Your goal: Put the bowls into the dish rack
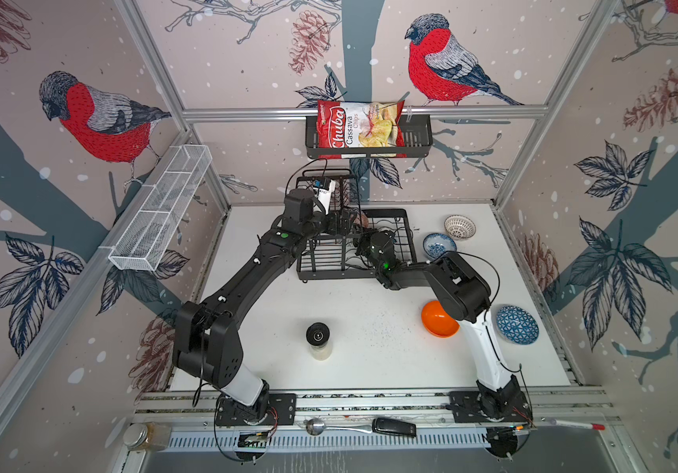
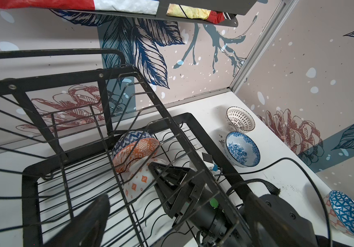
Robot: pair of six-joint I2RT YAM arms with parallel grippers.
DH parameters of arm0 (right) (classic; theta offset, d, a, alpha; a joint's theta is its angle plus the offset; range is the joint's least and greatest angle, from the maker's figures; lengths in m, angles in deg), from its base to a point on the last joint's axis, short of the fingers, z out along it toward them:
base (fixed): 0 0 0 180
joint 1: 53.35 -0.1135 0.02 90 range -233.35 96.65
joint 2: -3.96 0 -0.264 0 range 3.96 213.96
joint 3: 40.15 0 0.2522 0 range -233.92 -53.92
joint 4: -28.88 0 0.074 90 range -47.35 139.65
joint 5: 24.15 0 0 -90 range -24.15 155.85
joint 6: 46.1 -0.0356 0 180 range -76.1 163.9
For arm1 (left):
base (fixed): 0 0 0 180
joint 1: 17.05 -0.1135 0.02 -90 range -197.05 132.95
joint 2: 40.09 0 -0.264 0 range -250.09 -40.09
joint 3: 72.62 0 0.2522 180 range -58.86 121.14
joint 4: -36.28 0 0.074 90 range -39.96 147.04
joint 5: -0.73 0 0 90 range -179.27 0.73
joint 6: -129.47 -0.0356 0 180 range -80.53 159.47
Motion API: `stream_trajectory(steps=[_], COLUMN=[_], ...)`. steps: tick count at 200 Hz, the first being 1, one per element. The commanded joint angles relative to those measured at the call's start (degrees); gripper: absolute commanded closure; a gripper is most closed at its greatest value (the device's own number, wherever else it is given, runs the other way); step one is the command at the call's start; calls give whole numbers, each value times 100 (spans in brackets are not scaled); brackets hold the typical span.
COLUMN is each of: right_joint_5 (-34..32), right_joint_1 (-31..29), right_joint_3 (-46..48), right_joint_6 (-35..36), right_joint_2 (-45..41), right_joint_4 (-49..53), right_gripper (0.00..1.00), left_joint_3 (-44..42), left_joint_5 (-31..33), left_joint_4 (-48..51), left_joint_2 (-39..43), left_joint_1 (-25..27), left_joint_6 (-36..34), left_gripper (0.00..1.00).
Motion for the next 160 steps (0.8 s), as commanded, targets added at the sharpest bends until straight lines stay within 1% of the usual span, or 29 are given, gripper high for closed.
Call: stream_trajectory(steps=[1, 83, 160], right_joint_5=[244, 252, 355], right_joint_1=[-53, -44, 52], right_joint_3=[61, 138, 60], right_joint_6=[-215, -493, -479], right_joint_2=[-52, -110, -63], right_joint_4=[920, 986, 923], right_gripper=[86, 81, 79], left_joint_3=[16, 11, 11], left_joint_5=[34, 61, 124], left_joint_4=[-104, -101, -96], left_joint_2=[-16, -35, -71], left_joint_1=[15, 24, 46], left_joint_6=[-3, -3, 2], left_gripper=[2, 2, 2])
